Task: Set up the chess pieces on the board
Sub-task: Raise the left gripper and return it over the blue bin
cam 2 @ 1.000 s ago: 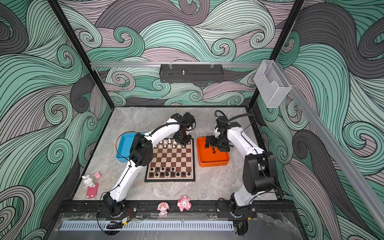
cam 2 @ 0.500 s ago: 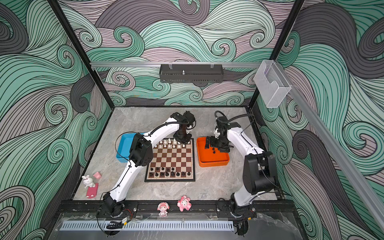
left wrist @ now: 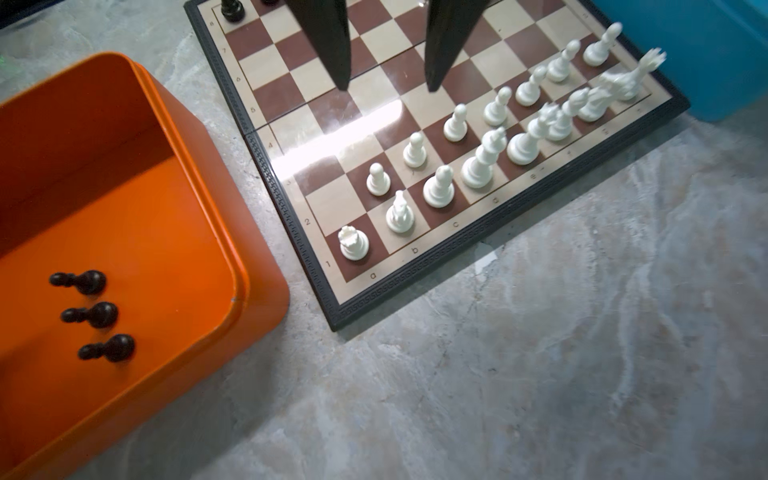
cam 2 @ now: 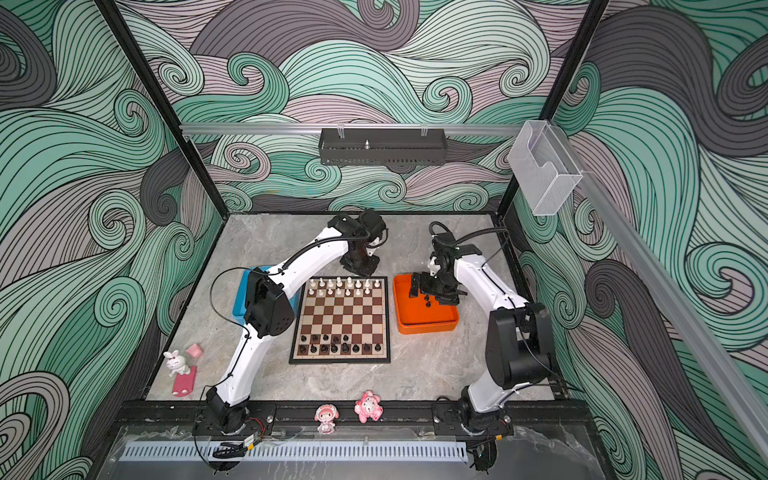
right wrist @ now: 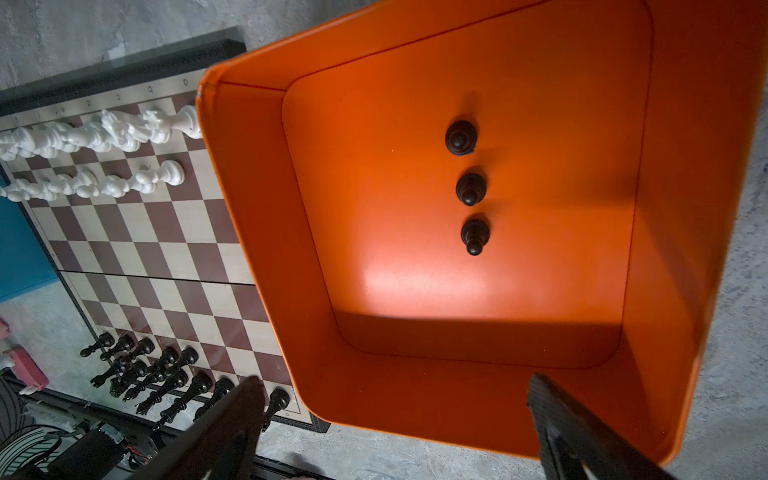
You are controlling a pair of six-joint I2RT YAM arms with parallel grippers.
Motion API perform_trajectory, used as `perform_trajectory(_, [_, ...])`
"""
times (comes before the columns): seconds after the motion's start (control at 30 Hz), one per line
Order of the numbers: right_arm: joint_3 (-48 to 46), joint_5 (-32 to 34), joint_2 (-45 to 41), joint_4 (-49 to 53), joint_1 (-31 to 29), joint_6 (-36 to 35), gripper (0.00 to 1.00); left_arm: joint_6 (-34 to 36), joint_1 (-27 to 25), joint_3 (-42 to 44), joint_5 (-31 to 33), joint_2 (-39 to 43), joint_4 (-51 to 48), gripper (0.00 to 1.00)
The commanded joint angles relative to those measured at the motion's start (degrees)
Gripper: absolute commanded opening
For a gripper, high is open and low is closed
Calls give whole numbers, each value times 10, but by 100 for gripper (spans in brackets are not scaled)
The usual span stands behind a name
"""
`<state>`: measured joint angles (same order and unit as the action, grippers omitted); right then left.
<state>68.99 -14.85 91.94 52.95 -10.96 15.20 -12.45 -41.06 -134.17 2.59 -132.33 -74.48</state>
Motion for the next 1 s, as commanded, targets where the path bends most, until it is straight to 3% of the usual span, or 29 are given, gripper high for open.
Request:
perform_trajectory(0.0, [12, 9, 2, 5, 3, 2, 99, -13, 2, -4, 36, 42, -27, 36])
perform_trajectory(0.33, [4, 44, 39, -7, 3, 3, 98, -7, 50, 64, 56, 119, -12, 58])
perform_trajectory(0.47, [3, 60, 51, -14, 2, 3, 96, -8, 111, 133, 42, 178, 11, 63])
perform_trajectory(0.67, [4, 82, 78, -27, 3, 2, 91, -11, 214, 251, 36, 277, 54, 85])
perform_trajectory(0.73, [4, 84, 86, -32, 3, 3, 88, -17, 253, 290, 12, 304, 69, 87])
perform_trajectory(0.87, [10, 84, 100, -39, 3, 1, 73, -49, 359, 382, -119, 355, 126, 87])
perform_trajectory(0.97, [14, 88, 108, -40, 3, -2, 62, -50, 403, 410, -125, 377, 135, 87])
